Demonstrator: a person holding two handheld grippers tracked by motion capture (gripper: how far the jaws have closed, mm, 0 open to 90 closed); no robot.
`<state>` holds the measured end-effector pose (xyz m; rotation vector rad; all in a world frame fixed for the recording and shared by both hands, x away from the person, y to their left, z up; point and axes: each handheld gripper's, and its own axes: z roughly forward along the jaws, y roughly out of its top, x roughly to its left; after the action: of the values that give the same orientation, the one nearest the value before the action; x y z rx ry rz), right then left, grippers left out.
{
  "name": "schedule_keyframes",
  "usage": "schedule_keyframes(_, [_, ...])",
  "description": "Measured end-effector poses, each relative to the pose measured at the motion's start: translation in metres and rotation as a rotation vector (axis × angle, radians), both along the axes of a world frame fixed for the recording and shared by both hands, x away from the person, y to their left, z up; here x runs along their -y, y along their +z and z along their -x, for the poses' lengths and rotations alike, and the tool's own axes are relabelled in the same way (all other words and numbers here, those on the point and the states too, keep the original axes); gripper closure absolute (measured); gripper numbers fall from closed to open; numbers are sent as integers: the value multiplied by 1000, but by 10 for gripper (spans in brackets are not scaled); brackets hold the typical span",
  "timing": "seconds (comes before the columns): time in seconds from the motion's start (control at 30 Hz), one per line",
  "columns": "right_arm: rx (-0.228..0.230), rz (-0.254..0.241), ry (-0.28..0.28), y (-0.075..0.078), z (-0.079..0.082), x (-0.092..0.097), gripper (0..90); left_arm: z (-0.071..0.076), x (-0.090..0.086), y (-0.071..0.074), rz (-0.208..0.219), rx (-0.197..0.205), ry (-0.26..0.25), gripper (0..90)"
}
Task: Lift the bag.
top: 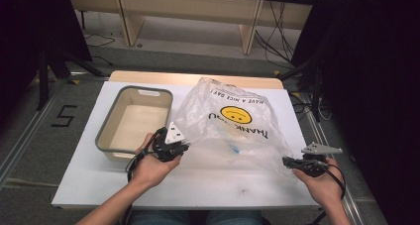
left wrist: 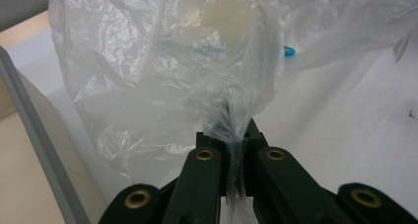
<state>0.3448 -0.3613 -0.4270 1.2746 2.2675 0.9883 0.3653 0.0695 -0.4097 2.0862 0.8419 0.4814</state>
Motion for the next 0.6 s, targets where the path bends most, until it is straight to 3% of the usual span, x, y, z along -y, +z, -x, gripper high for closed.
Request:
schedule_keyframes(0.17, [54, -7, -12, 7, 1, 0, 899, 0, 0, 3, 20, 36, -1, 893])
schedule_keyframes(0.4, [81, -15, -20, 10, 2, 1, 900, 0, -2, 5, 45, 69, 4, 894])
schedule_keyframes(0.6, [111, -15, -23, 15, 4, 0, 900, 1, -1, 11, 75, 121, -5, 894])
